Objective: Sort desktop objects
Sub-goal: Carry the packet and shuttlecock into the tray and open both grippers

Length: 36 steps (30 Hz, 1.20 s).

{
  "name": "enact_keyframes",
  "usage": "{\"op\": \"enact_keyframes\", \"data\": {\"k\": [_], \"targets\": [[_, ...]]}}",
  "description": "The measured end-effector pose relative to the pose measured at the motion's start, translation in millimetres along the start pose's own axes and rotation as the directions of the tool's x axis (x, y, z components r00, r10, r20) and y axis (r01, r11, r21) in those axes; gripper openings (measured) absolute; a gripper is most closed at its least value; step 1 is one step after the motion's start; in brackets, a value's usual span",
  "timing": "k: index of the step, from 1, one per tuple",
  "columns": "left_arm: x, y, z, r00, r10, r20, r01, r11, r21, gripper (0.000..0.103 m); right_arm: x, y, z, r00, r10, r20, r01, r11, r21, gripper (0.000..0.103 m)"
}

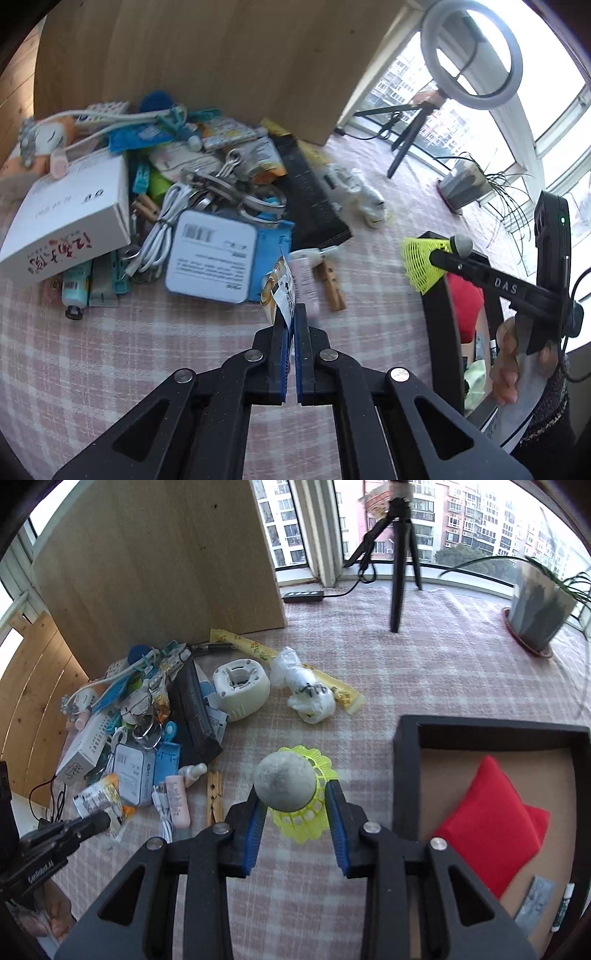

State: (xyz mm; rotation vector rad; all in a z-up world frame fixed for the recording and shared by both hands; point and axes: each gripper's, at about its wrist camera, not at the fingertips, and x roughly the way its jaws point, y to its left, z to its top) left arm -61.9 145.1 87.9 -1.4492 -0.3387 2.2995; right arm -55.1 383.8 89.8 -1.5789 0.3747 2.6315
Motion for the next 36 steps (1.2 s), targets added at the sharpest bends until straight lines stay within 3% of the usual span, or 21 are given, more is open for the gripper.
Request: {"op": "enact_keyframes", "data": {"k": [5,10,21,25,29,31,32,33,36], "targets": [[3,-50,2,0.998,-0.06,-0.021,0.062,0.992,0.107,0.002,-34,-33,-28,0.998,-0.06,0.022,0.059,0.997,0.055,0.032],[25,-116,-9,0.983,-0.148,-0.107,0.168,0.96,0.224,0.002,-68,-86,-59,0.992,-0.122,0.027,0.116,0.978,0.171,0.032],[68,-263,-59,0.932,-0.227,-0.283,0.34,0.821,0.459,0.002,-114,-170,-108,0.963,-0.268,0.016,0.246,0.904,0.35,0.033],[74,-292,-75,0.923,-0.22,-0.315,0.361,0.778,0.515,0.002,-122,-187,-119,0.953,-0.302,0.007,0.277,0.881,0.383,0.033],[76,-307,-82,0.923,-0.213,-0.32,0.363,0.758,0.541,0.003,-126,-193,-122,0.95,-0.313,0.006,0.285,0.872,0.397,0.034],[78,-309,-83,0.922,-0.2,-0.332,0.361,0.757,0.545,0.02,-127,-190,-121,0.949,-0.314,0.016,0.285,0.882,0.374,0.039],[78,-308,-83,0.925,-0.192,-0.327,0.35,0.763,0.543,0.042,-126,-188,-119,0.947,-0.32,0.013,0.293,0.885,0.363,0.047],[77,-305,-81,0.931,-0.193,-0.311,0.34,0.771,0.539,0.05,-127,-186,-118,0.946,-0.324,0.02,0.296,0.887,0.355,0.053],[71,-294,-74,0.941,-0.193,-0.276,0.317,0.787,0.529,0.05,-125,-176,-111,0.946,-0.323,0.033,0.294,0.896,0.333,0.055]]}}
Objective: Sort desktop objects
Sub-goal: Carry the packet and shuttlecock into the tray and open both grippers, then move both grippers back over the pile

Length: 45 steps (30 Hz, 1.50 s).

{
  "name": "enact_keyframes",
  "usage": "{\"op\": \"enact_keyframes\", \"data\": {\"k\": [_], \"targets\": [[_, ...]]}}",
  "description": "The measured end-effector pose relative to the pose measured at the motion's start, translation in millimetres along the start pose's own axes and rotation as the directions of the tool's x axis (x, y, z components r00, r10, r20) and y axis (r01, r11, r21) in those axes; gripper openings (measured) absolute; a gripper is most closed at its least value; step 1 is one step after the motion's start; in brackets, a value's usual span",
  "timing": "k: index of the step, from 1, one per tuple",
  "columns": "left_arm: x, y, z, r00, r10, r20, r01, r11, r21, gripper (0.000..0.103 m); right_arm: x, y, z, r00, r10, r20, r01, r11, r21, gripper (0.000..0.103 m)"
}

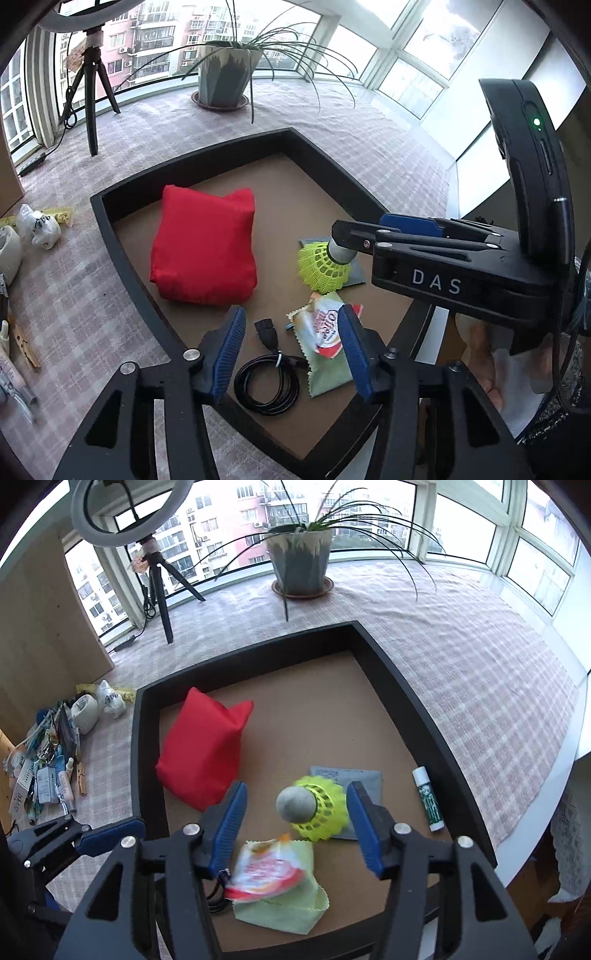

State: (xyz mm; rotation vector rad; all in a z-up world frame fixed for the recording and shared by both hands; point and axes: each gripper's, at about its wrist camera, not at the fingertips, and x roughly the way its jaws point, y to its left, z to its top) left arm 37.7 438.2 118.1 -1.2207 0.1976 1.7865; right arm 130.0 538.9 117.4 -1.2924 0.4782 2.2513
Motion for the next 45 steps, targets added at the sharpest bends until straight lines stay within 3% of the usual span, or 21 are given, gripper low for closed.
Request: {"op": "enact_keyframes", "data": {"k": [6,11,15,20,25,29,36,39,45], "targets": [[-25,50,-9,0.997,0.072,0.029,-0.067,0.99,-0.125,0.048,1,34,10,0.998,0.06,-0.002,-0.06,0.997,-0.051,0.055],[-45,103,-24,0.986,0.162,0.041,-0.147,0.956,-0.253,0.048,9,86,16,0.99,0.137,-0.021,-0.138,0.979,-0.15,0.055],[-65,152,-47,0.973,0.226,0.04,-0.196,0.907,-0.373,0.048,19,141,15,0.982,0.181,-0.055,-0.189,0.943,-0.274,0.055],[-81,208,-83,0.958,0.285,0.011,-0.237,0.817,-0.526,0.043,36,199,12,0.968,0.229,-0.107,-0.252,0.889,-0.381,0.055],[-92,245,-114,0.949,0.316,-0.01,-0.252,0.737,-0.627,0.034,60,245,4,0.938,0.281,-0.202,-0.343,0.834,-0.433,0.055],[-90,264,-124,0.954,0.3,-0.017,-0.231,0.696,-0.68,0.026,82,269,0,0.924,0.281,-0.259,-0.371,0.82,-0.435,0.055],[-80,278,-127,0.955,0.295,-0.016,-0.216,0.658,-0.721,0.026,113,296,-6,0.9,0.276,-0.337,-0.405,0.817,-0.411,0.053],[-76,281,-127,0.959,0.284,-0.016,-0.207,0.657,-0.725,0.026,123,303,-7,0.895,0.269,-0.357,-0.407,0.822,-0.4,0.046],[-69,280,-122,0.959,0.284,-0.021,-0.213,0.666,-0.715,0.026,134,311,-7,0.886,0.271,-0.376,-0.415,0.824,-0.386,0.045]]}}
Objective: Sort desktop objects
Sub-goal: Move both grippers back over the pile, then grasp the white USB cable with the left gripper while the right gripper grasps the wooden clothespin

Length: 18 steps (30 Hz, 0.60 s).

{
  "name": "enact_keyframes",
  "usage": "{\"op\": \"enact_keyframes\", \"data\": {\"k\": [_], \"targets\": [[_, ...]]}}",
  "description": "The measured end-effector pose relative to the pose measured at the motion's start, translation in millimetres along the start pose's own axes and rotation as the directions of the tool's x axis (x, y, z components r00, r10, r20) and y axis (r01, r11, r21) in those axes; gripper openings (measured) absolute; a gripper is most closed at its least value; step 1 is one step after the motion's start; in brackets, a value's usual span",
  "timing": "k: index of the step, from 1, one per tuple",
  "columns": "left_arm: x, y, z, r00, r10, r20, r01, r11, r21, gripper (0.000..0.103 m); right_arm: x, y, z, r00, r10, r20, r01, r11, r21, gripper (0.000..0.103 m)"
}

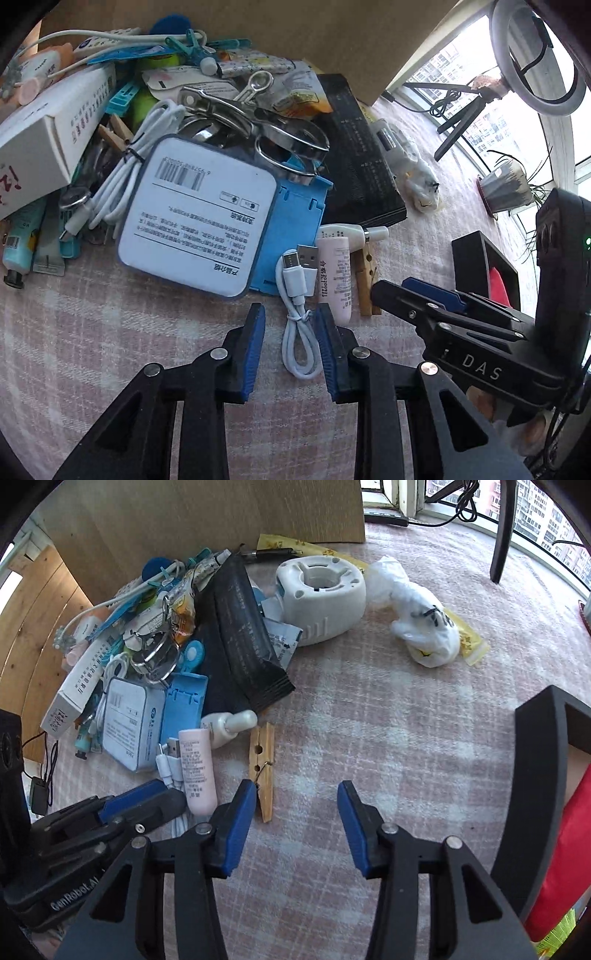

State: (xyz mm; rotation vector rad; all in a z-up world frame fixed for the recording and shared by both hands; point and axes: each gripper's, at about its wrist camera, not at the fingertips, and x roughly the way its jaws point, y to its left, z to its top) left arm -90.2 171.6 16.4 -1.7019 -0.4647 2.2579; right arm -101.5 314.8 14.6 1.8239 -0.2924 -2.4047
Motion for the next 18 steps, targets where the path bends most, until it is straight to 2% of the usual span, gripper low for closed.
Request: {"op": "enact_keyframes", "data": {"k": [4,10,18], "targets": [[1,-5,1,0.999,0.025,0.019,-0.026,0.999,0.038,0.022,1,1,3,1.0,-0.003,-0.001,0.003,1.0,-0.009,0.045],[1,0,2,0.999,0.025,0.026,-0.026,0.998,0.054,0.019,-1,2,3,1.0,0.021,-0.012,-0.021,1.0,-0.008,0.044],[5,-5,6,0.999,0.039,0.03,-0.042,0.996,0.082,0.018,6,15,8,0.999,-0.046,-0.011,0.046,0.997,-0.069,0.043]]}}
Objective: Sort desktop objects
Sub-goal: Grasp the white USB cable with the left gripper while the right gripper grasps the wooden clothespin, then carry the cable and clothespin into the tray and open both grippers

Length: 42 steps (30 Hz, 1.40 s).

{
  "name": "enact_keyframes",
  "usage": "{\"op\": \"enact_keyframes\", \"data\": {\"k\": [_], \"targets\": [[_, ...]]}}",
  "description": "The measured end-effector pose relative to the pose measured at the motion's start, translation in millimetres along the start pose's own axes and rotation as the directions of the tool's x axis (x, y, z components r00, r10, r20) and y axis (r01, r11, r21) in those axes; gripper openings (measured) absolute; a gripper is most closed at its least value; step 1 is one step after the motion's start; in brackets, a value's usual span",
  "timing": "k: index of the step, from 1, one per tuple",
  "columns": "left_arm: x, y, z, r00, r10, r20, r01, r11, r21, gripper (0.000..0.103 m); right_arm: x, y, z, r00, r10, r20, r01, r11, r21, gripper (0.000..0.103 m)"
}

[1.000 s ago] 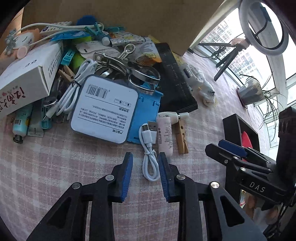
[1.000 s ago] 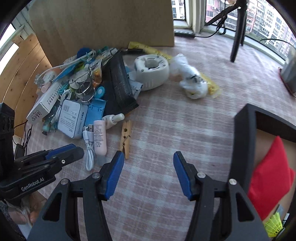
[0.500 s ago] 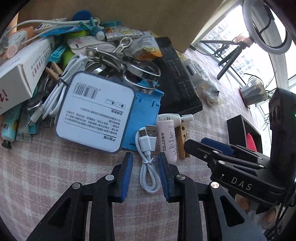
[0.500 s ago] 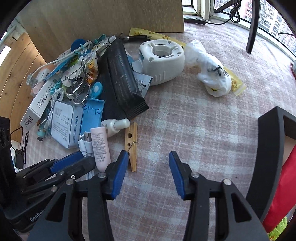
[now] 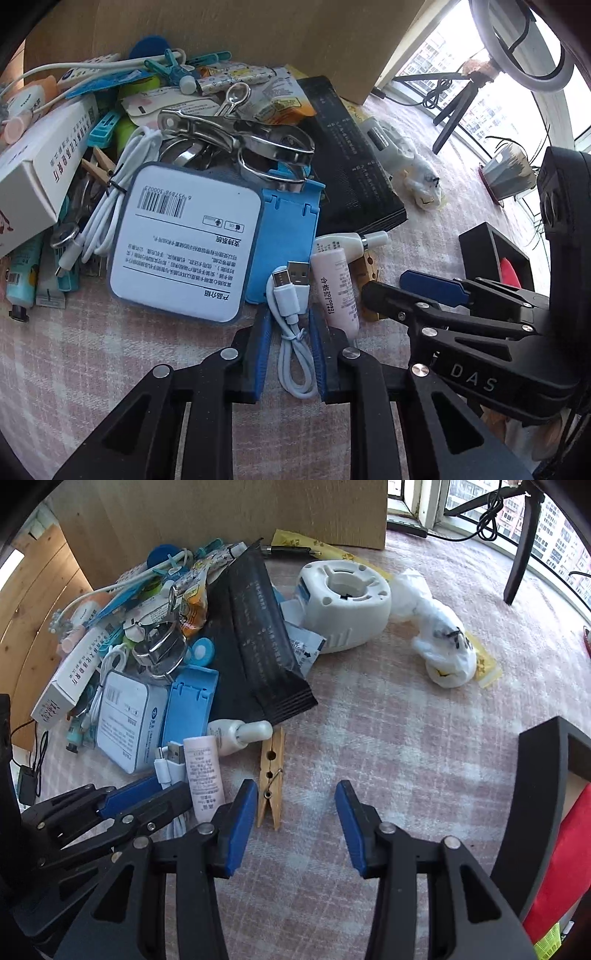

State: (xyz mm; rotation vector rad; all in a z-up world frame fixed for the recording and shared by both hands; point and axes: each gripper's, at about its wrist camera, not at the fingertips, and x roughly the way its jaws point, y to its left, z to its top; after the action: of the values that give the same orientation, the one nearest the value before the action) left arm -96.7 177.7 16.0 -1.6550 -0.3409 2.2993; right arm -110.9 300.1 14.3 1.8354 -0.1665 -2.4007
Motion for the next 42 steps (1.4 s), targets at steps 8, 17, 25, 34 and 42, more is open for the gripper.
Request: {"op": "enact_keyframes", "data": {"k": [8,17,25,34,42], "targets": [[-3,0,-9,1.0,0.016,0.01,-0.016,0.999,0.028,0.017,-1,-4,-2,0.999,-0.052,0.007,0.052,0.998,-0.032,0.027],[-8,6,-19,1.0,-0.009,0.002,0.009,1.0,0.004,0.017,-7,-2,-18,0.996,-0.081,0.04,0.083,0.995,-0.048,0.013],[-25,-2,-31,1.0,-0.026,0.009,0.026,1.0,0.012,0.017,-46,-33,-51,0.993,-0.048,0.105,0.044,0.998,0.039,0.013],[-48,-65,-27,0.995,-0.09,0.052,0.082,0.986,0.147,0.013,-100,-76,-74,0.979,-0.071,0.189,0.036,0.983,0.179,0.013],[-36,-160,-37,0.974,-0.219,-0.056,0.225,0.928,0.296,0.013,-139,-141,-130,0.957,-0.197,0.214,0.117,0.934,0.337,0.013]]}}
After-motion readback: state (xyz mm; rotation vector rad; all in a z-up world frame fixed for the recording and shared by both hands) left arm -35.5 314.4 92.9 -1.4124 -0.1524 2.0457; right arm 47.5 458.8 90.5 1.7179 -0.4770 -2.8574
